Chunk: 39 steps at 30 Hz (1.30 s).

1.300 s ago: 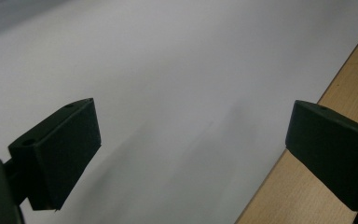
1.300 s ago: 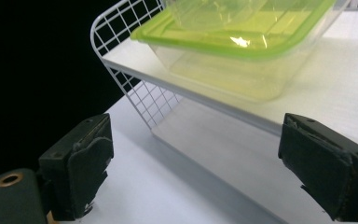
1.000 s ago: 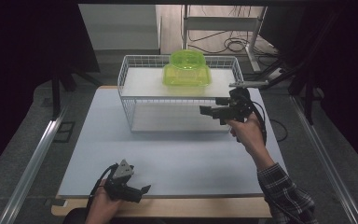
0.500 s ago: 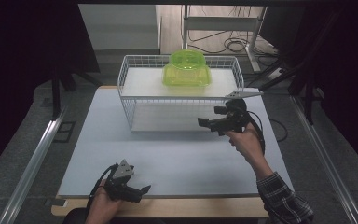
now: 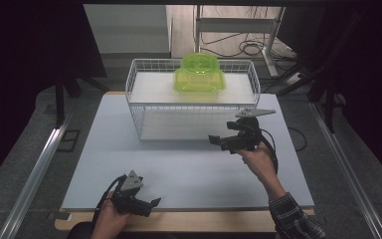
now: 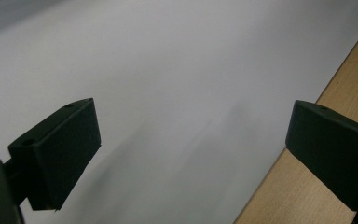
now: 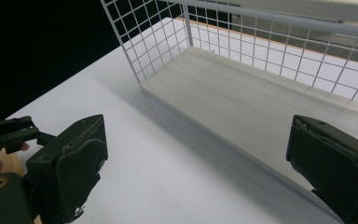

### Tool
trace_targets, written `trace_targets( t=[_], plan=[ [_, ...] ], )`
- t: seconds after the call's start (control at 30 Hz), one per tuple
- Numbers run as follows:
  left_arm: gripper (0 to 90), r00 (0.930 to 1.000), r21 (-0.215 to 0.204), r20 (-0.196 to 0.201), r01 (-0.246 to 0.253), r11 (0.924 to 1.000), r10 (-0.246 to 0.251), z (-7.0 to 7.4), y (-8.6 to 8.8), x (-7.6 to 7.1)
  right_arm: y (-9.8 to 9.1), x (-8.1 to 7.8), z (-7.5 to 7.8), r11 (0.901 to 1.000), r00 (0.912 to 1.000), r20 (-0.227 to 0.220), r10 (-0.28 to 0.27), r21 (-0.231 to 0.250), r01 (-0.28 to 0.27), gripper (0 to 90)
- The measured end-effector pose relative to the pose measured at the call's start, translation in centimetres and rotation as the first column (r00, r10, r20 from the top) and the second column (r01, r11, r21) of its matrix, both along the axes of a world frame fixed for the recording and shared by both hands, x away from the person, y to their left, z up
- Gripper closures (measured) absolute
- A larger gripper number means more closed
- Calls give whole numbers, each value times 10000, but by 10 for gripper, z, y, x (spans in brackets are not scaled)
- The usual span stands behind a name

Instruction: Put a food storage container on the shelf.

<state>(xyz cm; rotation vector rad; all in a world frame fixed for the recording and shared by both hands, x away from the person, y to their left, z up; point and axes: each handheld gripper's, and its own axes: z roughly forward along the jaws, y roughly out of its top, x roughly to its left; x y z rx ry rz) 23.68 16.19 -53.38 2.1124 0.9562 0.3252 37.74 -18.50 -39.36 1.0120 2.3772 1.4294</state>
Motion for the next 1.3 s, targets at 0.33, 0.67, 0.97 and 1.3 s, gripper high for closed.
trace_targets(
  t=[0.33,0.67,0.97,1.3],
  plan=[
    [28,10000,60,18,-4,10000,4,0,0,0,-1,-3,-27,9984,9998,-32,-171,-531,169,54],
    [28,10000,94,49,20,10000,-20,0,0,0,-4,-9,-54,9970,9992,-325,-242,-748,217,51],
    [28,10000,80,79,-3,10000,3,0,1,0,-10,-19,-62,9945,9993,-188,-324,-998,304,50],
    [27,9999,94,116,-27,10000,26,0,1,0,-18,-30,-69,9917,9993,-196,-327,-1249,300,52]
  ],
)
